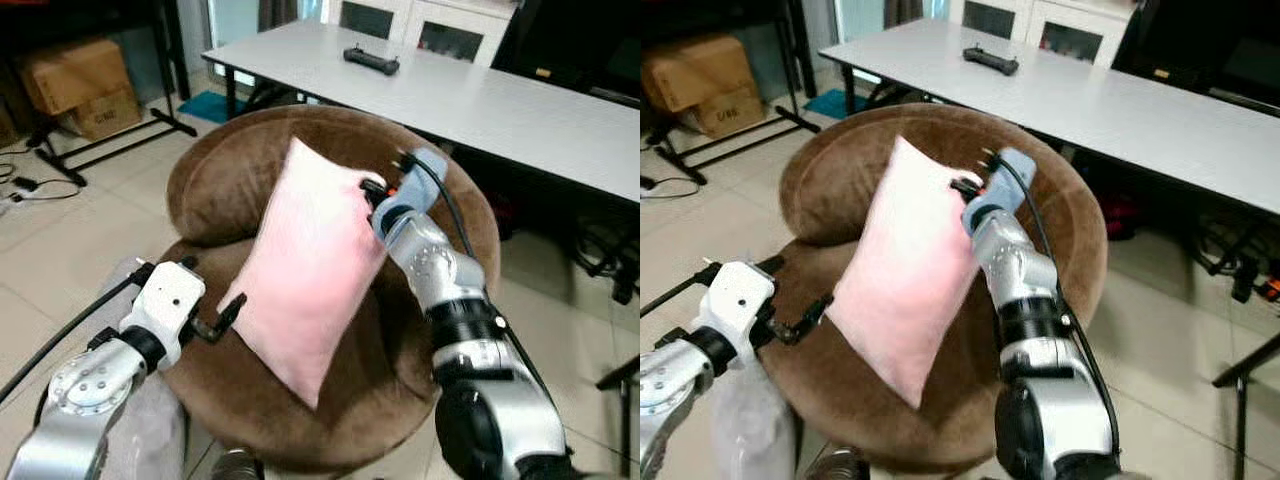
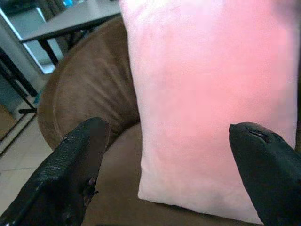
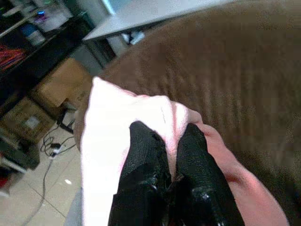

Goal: Move the pillow to the sofa from floor

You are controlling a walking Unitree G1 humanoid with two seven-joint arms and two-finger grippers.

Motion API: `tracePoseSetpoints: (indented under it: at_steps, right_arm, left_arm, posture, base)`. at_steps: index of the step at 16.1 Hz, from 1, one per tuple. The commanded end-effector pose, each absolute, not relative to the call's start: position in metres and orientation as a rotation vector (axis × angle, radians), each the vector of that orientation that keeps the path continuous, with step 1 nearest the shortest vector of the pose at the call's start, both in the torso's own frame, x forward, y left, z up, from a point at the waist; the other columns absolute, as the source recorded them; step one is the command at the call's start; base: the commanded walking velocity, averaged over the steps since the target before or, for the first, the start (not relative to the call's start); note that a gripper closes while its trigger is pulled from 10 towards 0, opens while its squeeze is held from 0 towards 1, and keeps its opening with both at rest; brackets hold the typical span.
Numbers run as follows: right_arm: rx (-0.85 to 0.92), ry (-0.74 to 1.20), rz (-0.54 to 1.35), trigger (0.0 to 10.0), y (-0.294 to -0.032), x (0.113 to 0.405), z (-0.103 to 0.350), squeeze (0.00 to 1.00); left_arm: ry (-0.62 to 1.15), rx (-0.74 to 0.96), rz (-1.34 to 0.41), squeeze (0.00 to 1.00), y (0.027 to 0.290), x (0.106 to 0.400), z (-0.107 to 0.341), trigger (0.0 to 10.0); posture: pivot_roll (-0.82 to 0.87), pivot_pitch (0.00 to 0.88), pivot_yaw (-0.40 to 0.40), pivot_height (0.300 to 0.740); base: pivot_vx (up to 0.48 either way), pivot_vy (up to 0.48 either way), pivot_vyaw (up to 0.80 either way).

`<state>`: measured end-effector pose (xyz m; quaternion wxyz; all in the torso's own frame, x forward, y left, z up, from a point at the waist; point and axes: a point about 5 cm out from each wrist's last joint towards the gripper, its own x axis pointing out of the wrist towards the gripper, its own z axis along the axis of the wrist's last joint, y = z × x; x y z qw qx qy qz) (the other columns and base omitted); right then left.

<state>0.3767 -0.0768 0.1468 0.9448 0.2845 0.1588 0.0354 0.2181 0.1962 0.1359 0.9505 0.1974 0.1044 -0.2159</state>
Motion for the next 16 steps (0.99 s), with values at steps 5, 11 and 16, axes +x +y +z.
tracePoseSetpoints:
  at_steps: [5,11,16]
  right_arm:
    - [0.625,0.369,-0.194,10.0,-0.112,0.387,0.122,0.0]
    - [0.517,0.331,-0.19,10.0,-0.146,0.384,0.107,1.0]
    - [0.467,0.199,-0.105,10.0,-0.162,0.391,0.126,1.0]
  left_arm:
    - [0.265,0.415,-0.527,0.46,0.196,0.208,0.136,10.0]
    - [0.258,0.438,-0.482,0.46,0.207,0.214,0.13,10.0]
    - [0.198,0.451,-0.386,0.45,0.214,0.22,0.133,10.0]
  posture:
    - [0.18,0.0,-0.074,0.735]
    - [0.18,0.0,-0.073,0.735]
    - [0.18,0.0,-0.082,0.735]
  base:
    - [0.0,0.0,0.0]
    - [0.0,0.0,0.0]
    - [0.0,0.0,0.0]
